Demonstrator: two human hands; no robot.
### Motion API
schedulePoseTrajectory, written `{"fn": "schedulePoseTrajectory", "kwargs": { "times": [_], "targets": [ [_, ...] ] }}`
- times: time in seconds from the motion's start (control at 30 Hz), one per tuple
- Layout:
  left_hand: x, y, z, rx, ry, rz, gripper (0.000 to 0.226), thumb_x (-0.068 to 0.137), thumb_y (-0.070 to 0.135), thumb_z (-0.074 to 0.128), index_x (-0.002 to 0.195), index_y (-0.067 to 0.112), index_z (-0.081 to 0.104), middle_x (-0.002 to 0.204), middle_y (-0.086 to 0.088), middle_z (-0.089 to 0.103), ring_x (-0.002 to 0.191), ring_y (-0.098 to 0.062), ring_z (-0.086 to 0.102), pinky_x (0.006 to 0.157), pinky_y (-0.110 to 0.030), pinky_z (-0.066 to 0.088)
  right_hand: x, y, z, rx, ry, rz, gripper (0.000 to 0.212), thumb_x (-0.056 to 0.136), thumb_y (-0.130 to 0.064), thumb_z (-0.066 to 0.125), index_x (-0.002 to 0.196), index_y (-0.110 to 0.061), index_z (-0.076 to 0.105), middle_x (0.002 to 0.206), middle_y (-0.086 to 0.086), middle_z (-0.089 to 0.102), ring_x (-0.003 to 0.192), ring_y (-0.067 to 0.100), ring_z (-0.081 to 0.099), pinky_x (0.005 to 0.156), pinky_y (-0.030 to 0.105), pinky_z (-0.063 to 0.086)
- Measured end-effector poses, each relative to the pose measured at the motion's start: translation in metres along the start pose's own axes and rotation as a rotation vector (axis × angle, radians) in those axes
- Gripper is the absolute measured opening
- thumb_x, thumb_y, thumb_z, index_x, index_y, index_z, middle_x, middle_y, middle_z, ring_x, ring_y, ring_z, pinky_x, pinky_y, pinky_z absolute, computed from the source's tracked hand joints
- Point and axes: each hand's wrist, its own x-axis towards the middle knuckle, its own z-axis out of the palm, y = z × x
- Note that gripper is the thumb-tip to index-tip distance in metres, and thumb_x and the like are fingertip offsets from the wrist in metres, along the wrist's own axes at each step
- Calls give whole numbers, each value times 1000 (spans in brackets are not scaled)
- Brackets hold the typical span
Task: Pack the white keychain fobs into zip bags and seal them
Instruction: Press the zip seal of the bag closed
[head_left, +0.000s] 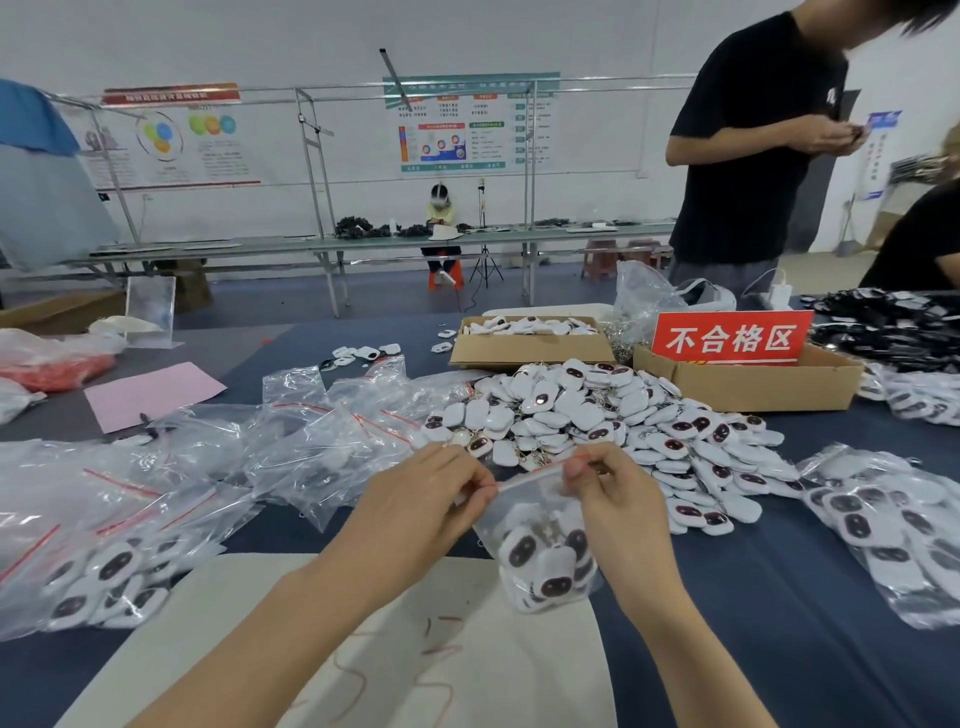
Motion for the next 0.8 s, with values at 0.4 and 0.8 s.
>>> {"fn": "schedulePoseTrajectory", "kwargs": {
  "times": [0.4, 0.8],
  "targets": [
    [-1, -5, -8, 23, -35, -95, 26, 98, 49, 48, 91, 26, 57, 83, 21, 46, 84, 0, 39, 73, -26, 40, 7, -2, -11, -52, -126, -31, 15, 97, -20, 62, 96, -35, 65, 93, -21, 69, 83, 1, 69, 73, 17, 48],
    [0, -7, -9, 29, -76, -142, 25, 98, 48, 48, 94, 24, 55, 93, 16, 52, 88, -3, 38, 77, -22, 35, 11, -14, 12, -844, -248, -338, 10, 99, -27, 54, 95, -35, 59, 100, -15, 58, 94, 9, 55, 72, 32, 44]
  ]
}}
